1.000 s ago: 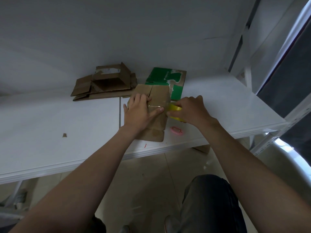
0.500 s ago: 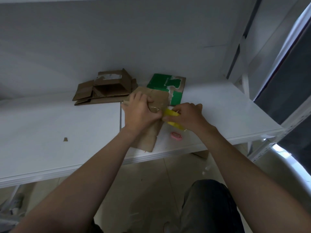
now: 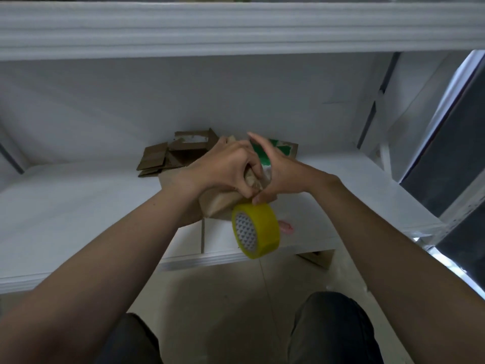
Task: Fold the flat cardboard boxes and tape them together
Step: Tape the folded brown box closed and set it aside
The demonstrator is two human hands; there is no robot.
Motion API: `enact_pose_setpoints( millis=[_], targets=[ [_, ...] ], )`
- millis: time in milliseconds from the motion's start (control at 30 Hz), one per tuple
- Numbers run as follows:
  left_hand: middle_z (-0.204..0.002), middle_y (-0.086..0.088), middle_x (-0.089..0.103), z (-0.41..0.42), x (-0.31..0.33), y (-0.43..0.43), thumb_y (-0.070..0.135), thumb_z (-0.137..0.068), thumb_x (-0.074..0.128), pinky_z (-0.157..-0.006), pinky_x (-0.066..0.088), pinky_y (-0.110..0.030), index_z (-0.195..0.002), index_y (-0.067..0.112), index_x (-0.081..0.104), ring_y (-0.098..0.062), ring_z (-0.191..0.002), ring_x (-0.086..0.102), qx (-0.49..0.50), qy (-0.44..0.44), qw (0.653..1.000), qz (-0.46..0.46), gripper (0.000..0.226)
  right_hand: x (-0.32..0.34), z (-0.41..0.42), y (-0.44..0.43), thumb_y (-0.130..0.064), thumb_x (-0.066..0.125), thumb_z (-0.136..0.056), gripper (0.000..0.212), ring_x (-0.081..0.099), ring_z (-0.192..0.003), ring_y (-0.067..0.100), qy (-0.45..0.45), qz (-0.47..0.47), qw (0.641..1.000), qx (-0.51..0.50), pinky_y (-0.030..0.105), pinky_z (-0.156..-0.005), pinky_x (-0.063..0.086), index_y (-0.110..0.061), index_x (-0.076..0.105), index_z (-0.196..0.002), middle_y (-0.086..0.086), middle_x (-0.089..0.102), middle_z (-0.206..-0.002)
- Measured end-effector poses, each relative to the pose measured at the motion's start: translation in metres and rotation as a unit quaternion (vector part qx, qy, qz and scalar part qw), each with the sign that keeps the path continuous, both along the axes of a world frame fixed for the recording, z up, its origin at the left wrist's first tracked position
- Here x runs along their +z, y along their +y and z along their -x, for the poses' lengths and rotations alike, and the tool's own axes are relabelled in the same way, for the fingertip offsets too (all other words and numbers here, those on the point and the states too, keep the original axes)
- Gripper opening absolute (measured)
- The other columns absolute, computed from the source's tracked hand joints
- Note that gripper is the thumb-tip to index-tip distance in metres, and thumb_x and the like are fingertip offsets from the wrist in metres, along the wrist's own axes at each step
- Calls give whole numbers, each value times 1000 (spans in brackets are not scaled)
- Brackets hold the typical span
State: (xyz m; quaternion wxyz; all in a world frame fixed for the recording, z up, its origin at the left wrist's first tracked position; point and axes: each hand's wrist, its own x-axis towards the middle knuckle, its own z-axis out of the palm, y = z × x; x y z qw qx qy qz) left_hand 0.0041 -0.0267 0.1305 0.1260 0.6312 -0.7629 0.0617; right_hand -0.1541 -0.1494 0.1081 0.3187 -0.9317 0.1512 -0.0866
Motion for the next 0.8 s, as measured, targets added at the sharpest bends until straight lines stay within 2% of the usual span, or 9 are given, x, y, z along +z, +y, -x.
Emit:
enact_pose_setpoints(
  millis=[133,200,267,333,467,567,667,733,800],
  targets=[
    [-102,17,63,3,6,10,59,-50,63,-78,35,-36,-78,43,63,-9,-102,55,-49,16,998,-21,32,-10,-1,9,-27,100,-57,151,19,-142,-5,-28,-52,997,39,15,-111,30,-40,-10,-159,-16,18,-159],
    [-100,17,64,3,3,13,55,-52,66,-80,43,-40,-79,34,70,-9,-99,57,-75,35,996,-32,34,-20,-2,13,-28,101,-56,152,13,-149,1,-44,-62,996,39,28,-120,26,-45,-11,-157,-17,13,-162],
    [-100,18,63,3,1,15,54,-52,66,-80,42,-39,-80,28,72,-10,-97,57,-86,33,995,-38,38,-25,-3,16,-35,101,-53,152,7,-154,10,-53,-64,995,45,46,-125,21,-57,-13,-152,-15,7,-167],
    [-99,15,63,5,1,15,51,-53,67,-78,44,-39,-81,23,75,-12,-95,59,-103,37,993,-40,40,-28,-5,17,-36,101,-51,152,9,-155,14,-59,-76,994,45,51,-124,22,-61,-12,-149,-10,11,-167],
    [-108,7,67,4,-5,14,36,-53,74,-82,53,-41,-90,21,76,-15,-98,64,-111,114,986,-55,40,-33,-9,14,-41,100,-48,142,28,-146,25,-76,-48,996,26,55,-117,34,-59,3,-151,0,35,-155],
    [-114,4,58,0,-10,20,39,-55,75,-90,47,-35,-109,25,71,-18,-109,55,-31,121,992,-14,56,-35,-7,10,-40,97,-50,129,33,-138,21,-118,-57,990,-57,47,-113,40,-51,17,-150,0,33,-147],
    [-106,3,56,-3,-24,27,45,-69,82,-81,48,-38,-109,20,58,-24,-103,56,128,186,972,64,53,-38,-5,4,-39,95,-53,111,36,-128,19,-166,-52,973,-151,30,-101,39,-48,32,-143,2,31,-136],
    [-107,4,58,3,-34,32,64,-75,73,-75,49,-39,-117,18,49,-20,-97,60,222,271,937,-4,67,-45,-7,6,-36,95,-60,94,36,-126,21,-168,-48,968,-178,28,-98,39,-50,40,-135,3,30,-133],
    [-114,3,54,14,-48,36,69,-85,61,-78,44,-34,-131,14,38,-20,-104,58,251,294,916,-110,74,-53,-9,10,-39,93,-62,81,35,-129,24,-166,-47,965,-198,34,-104,41,-50,48,-129,4,29,-135]
  ],
)
